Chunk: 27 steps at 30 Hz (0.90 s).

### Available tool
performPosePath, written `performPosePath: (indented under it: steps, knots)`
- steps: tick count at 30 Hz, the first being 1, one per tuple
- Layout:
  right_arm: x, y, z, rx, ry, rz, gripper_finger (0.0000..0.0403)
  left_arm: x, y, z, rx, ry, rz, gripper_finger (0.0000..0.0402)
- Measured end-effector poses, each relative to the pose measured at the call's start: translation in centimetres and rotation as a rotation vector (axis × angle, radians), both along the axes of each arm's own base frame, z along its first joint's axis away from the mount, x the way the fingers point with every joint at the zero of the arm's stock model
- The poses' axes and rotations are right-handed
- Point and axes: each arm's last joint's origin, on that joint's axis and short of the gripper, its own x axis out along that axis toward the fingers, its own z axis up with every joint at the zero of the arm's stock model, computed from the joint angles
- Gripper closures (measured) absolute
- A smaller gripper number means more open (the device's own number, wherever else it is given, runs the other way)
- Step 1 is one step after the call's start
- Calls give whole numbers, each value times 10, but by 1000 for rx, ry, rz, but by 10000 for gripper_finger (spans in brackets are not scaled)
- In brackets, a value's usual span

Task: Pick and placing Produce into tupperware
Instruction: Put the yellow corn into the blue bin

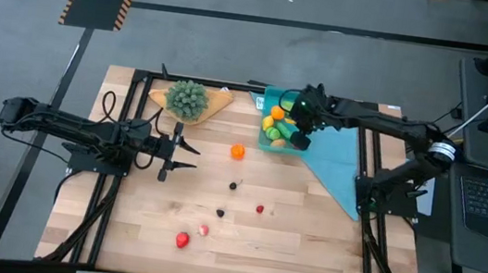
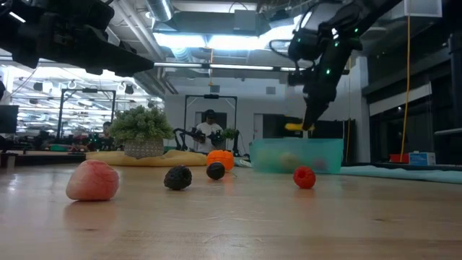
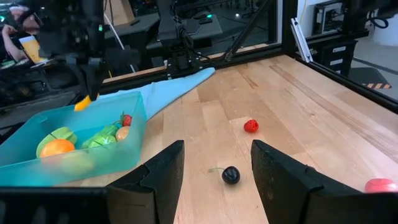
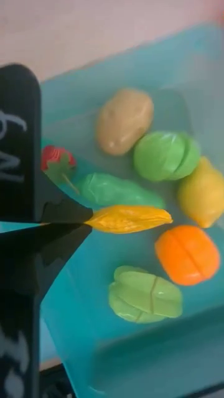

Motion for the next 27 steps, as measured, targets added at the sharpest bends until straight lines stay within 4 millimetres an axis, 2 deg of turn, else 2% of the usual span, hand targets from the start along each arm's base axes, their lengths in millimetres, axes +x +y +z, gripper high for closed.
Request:
performPosePath:
  steps: [8, 14, 22, 27]
  knots:
    - [13, -22, -34, 5, 37, -8, 402, 0, 0, 0, -2, 2, 0, 223]
    - [14, -31, -56, 34, 96, -7, 402, 0, 0, -1, -2, 8, 0, 223]
    - [16, -35, -59, 21, 78, -12, 401, 0, 0, -1, 2, 8, 0, 223]
    - [15, -36, -59, 26, 82, -19, 380, 0, 0, -1, 2, 8, 0, 223]
